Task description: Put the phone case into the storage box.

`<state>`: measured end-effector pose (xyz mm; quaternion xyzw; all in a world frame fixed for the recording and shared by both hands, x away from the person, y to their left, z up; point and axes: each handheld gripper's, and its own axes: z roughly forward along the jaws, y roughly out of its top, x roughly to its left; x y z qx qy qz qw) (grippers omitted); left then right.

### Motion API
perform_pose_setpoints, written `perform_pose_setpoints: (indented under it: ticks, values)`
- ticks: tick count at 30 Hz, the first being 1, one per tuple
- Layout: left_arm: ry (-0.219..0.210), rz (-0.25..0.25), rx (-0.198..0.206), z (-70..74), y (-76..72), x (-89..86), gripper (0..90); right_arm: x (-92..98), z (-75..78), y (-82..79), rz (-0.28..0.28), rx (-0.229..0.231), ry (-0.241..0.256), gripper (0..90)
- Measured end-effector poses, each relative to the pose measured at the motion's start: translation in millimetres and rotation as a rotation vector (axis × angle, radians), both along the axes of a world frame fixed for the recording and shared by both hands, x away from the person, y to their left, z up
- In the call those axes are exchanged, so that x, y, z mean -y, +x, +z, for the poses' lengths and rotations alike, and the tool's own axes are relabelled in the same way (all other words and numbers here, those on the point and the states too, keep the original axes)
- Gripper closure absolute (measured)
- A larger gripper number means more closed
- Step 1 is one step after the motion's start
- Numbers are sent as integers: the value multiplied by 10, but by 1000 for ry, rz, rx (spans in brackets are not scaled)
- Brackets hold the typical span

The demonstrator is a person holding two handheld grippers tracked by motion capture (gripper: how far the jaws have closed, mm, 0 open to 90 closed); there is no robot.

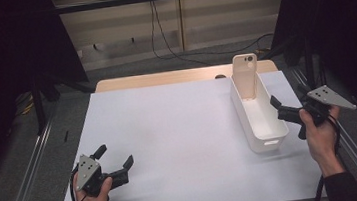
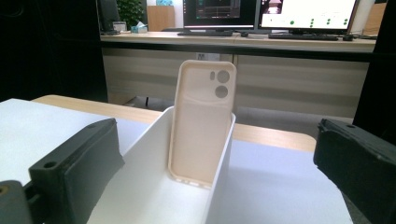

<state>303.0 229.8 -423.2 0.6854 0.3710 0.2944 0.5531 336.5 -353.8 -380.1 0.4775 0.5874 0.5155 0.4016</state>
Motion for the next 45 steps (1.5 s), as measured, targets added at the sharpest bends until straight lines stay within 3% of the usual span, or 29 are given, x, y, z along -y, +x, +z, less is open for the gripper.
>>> perform_pose_setpoints:
  ticks: [8,12,29,38,41,45]
  values:
    - [-7,2,-8,-5,-3,-5,34,4,-77,-215,-6,1,-2,0]
    - [-10,15,-8,-5,-12,-26,34,-66,-113,-333,8,7,-28,0]
    - [-1,0,-12,-17,-48,-14,34,-172,-309,-771,-5,-6,-5,0]
    - [2,5,-10,-17,-81,-12,33,-280,-392,-921,23,-1,-7,0]
    - [8,2,-7,-10,-90,-23,33,-303,-423,-971,8,-1,-7,0]
    - [4,7,-7,-11,-99,-41,33,-272,-465,-1019,6,-27,8,0]
